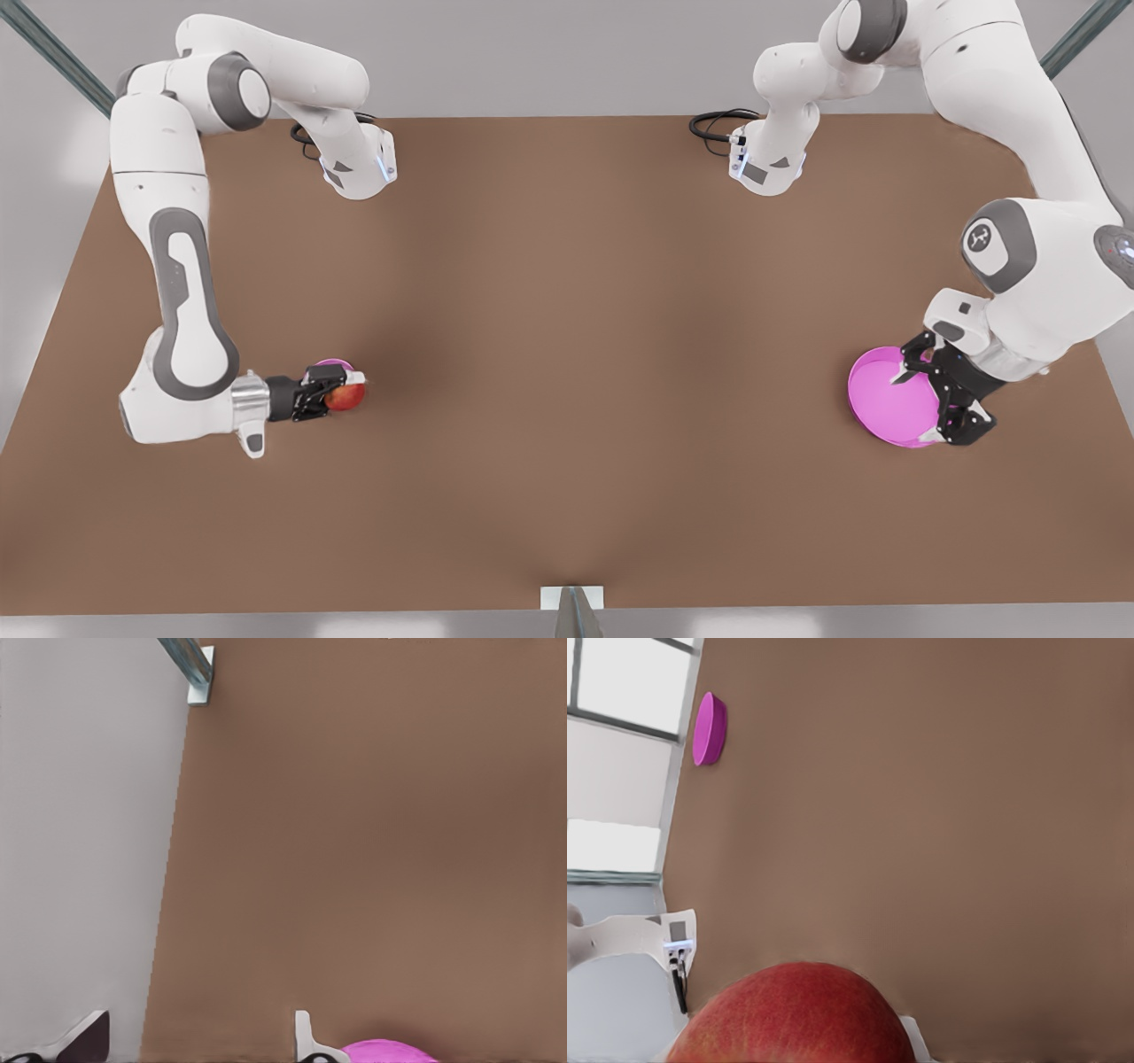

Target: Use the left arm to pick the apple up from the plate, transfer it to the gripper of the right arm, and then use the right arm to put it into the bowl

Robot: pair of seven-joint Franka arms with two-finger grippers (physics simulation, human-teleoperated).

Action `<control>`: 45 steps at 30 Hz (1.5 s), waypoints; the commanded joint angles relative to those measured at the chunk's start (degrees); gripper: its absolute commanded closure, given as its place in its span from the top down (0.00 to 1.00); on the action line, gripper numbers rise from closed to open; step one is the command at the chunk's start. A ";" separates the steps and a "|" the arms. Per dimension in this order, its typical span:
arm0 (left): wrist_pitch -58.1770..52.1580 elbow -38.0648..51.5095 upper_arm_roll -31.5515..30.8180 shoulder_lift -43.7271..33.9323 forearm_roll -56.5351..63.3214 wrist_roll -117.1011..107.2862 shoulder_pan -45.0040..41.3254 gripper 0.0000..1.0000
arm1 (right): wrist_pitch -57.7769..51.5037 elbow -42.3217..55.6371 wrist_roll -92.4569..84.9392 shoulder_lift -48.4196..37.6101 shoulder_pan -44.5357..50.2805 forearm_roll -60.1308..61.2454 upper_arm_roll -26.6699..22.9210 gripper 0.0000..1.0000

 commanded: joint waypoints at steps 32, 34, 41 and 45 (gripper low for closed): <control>-17.67 -2.83 7.65 -7.20 4.98 -81.54 -6.09 1.00 | 2.63 12.55 17.07 -4.51 5.56 -37.38 0.13 1.00; -17.67 0.33 7.65 -4.38 4.98 -81.81 -6.01 1.00 | 0.45 13.97 34.13 -12.78 10.85 -41.62 0.40 1.00; -17.32 1.74 7.30 -2.63 4.98 -81.28 -6.45 1.00 | -11.78 12.03 49.77 -24.30 9.97 -40.66 -4.62 1.00; -16.18 1.74 7.21 -2.45 4.98 -81.45 -6.53 1.00 | -9.76 11.68 52.34 -25.26 13.58 -40.66 -8.31 1.00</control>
